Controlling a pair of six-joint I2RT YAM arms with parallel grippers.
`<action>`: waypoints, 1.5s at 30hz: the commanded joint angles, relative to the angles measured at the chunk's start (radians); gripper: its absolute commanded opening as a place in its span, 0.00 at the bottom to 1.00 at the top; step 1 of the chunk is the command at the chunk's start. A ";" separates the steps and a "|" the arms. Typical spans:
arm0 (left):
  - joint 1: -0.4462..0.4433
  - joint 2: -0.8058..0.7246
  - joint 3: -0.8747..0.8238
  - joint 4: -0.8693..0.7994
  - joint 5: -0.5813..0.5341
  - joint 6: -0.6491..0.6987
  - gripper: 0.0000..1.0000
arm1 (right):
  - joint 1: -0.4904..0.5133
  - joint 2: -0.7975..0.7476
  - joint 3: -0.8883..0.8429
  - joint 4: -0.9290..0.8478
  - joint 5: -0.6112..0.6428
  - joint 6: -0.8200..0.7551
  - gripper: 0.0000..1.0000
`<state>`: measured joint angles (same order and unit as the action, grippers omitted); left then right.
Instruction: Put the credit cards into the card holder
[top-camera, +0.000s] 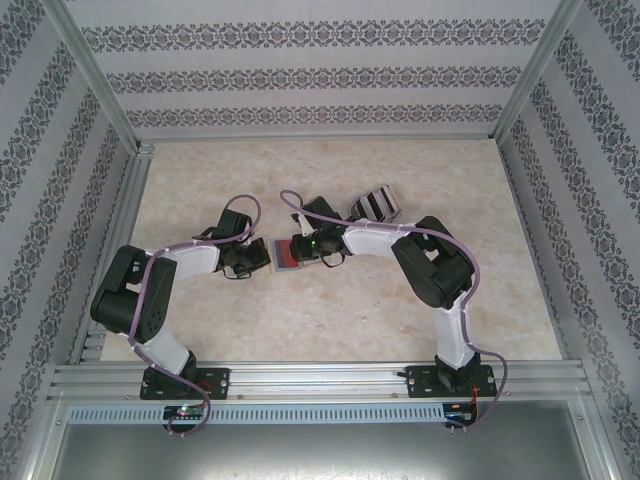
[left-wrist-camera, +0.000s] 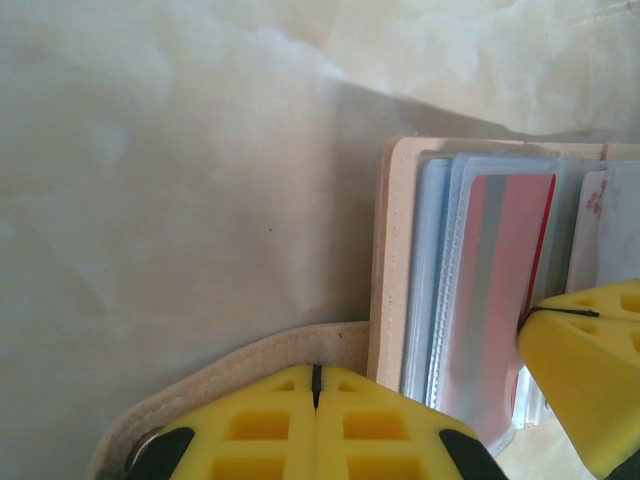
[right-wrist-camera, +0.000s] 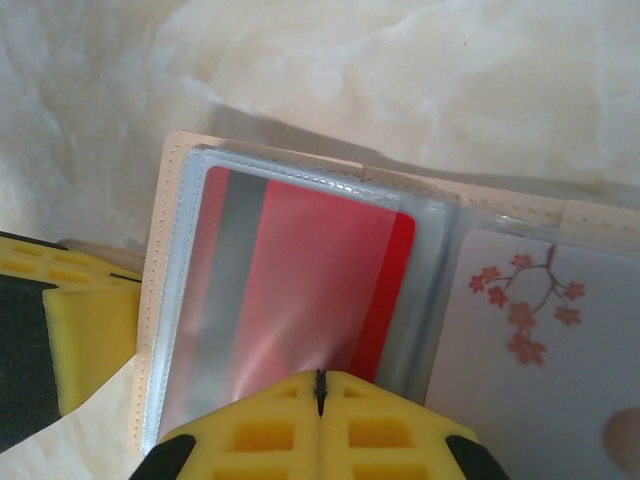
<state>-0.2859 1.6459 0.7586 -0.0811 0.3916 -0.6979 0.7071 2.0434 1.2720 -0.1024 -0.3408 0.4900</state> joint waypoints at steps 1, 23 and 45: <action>-0.002 0.042 -0.023 0.002 0.015 -0.010 0.02 | 0.007 -0.002 0.011 -0.024 -0.039 -0.016 0.09; -0.002 0.026 -0.002 -0.032 -0.006 0.005 0.01 | 0.010 -0.047 -0.022 -0.138 0.036 -0.067 0.10; -0.001 -0.179 0.093 -0.162 -0.025 -0.010 0.02 | 0.014 0.029 -0.014 -0.173 0.090 -0.089 0.03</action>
<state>-0.2859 1.5326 0.7990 -0.1913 0.3817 -0.6971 0.7116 2.0186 1.2709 -0.2363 -0.2855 0.4118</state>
